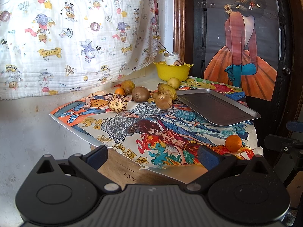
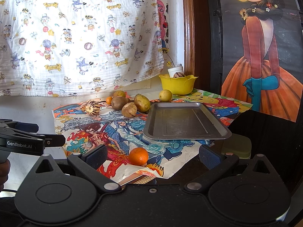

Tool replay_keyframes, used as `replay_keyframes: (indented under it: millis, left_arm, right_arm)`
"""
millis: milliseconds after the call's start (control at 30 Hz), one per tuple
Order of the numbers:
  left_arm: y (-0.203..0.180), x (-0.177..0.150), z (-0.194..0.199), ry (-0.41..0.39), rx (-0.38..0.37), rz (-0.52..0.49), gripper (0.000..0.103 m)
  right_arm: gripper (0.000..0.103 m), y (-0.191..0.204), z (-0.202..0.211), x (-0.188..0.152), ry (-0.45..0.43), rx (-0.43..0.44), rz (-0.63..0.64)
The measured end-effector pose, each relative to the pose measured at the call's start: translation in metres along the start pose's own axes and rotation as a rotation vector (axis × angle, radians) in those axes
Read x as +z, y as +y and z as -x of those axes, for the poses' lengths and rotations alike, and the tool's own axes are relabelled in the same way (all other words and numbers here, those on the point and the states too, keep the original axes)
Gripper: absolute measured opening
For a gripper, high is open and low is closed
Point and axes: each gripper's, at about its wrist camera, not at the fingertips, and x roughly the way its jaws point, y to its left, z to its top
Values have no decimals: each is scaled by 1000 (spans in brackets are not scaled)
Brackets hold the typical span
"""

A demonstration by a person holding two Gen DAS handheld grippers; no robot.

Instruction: Organize fruits

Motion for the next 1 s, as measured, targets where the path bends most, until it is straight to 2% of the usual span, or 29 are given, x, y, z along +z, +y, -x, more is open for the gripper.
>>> replay_keyframes:
  millis: [733, 1000]
  left_arm:
    - [0, 0, 0, 3, -1, 2, 103]
    - [5, 11, -12, 20, 11, 14, 103]
  right_arm:
    - [103, 2, 0, 0, 1, 2, 3]
    - [103, -5, -9, 13, -9, 32, 23]
